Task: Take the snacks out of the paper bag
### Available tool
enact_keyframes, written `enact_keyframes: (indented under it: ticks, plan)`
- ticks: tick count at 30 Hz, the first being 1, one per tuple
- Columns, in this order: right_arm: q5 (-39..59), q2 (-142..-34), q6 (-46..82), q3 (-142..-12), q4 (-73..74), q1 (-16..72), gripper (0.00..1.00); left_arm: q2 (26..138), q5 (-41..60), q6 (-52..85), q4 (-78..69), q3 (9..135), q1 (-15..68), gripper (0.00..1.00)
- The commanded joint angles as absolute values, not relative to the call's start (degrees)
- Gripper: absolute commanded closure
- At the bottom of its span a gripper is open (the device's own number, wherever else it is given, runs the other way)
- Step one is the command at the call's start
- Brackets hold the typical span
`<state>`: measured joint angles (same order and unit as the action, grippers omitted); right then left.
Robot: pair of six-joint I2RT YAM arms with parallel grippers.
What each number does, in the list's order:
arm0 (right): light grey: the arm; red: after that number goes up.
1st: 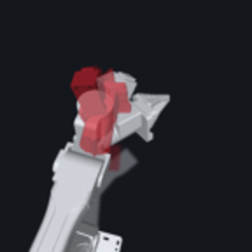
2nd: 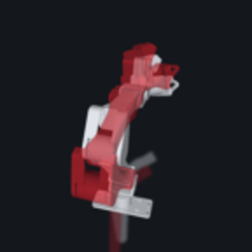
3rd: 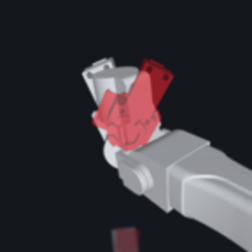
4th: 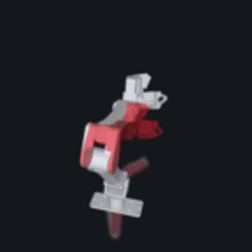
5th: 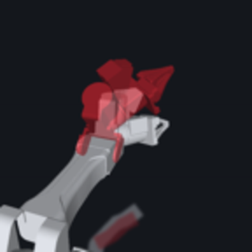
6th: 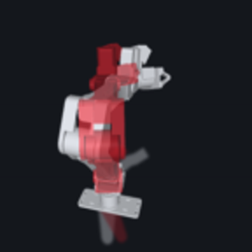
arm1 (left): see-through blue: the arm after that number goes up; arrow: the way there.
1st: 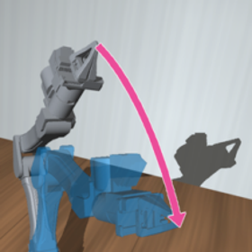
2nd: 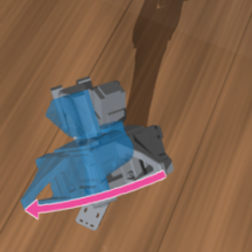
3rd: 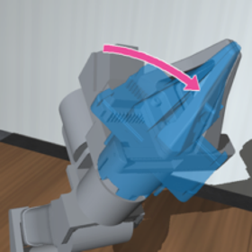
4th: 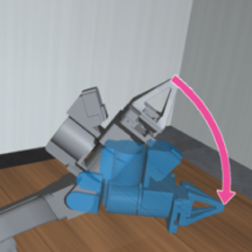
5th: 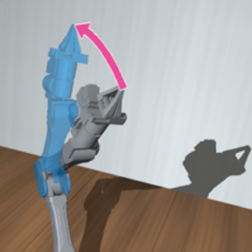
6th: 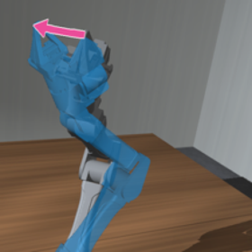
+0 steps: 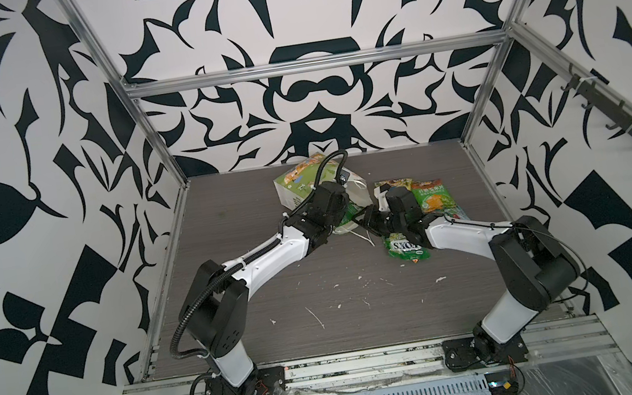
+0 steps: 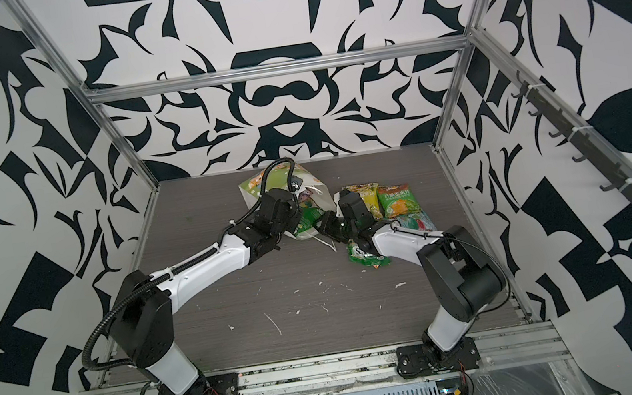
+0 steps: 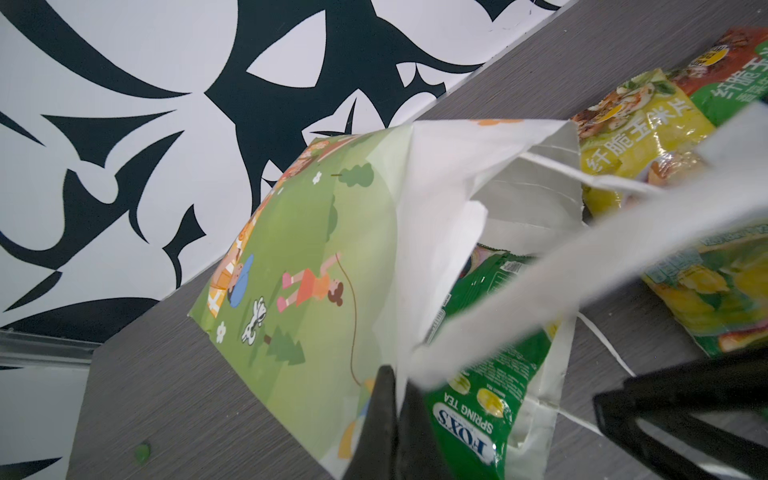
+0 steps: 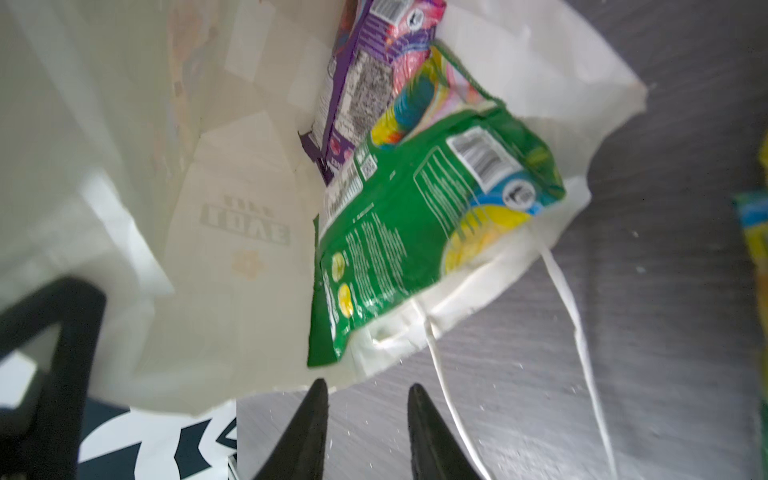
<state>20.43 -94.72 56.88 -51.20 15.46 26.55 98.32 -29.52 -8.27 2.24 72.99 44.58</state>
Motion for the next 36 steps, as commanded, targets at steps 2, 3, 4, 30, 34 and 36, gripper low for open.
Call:
enact_keyframes:
  ticks: [2,3,4,30,34,36]
  plan:
    - [19.94,-97.56,62.44,-55.21,15.49,26.54,0.61,96.51,-29.79,-6.16,4.09,76.57,44.38,1.0]
    - [20.19,-98.56,63.66,-55.59,16.22,26.54,0.61,96.54,-29.88,-6.05,4.37,76.82,44.35,1.0]
    - [20.73,-99.27,64.7,-55.86,17.07,26.54,0.61,96.55,-30.0,-5.86,4.59,76.98,44.38,1.0]
    - [16.79,-101.14,72.51,-56.54,16.06,27.58,0.57,96.54,-28.75,-4.51,4.64,76.79,44.17,1.0]
    - [16.7,-100.46,72.77,-54.72,16.25,27.58,0.57,96.61,-28.48,-4.17,4.84,76.66,44.21,1.0]
    - [16.4,-100.18,72.66,-54.45,16.4,27.6,0.57,96.67,-28.39,-4.14,4.75,76.64,44.21,1.0]
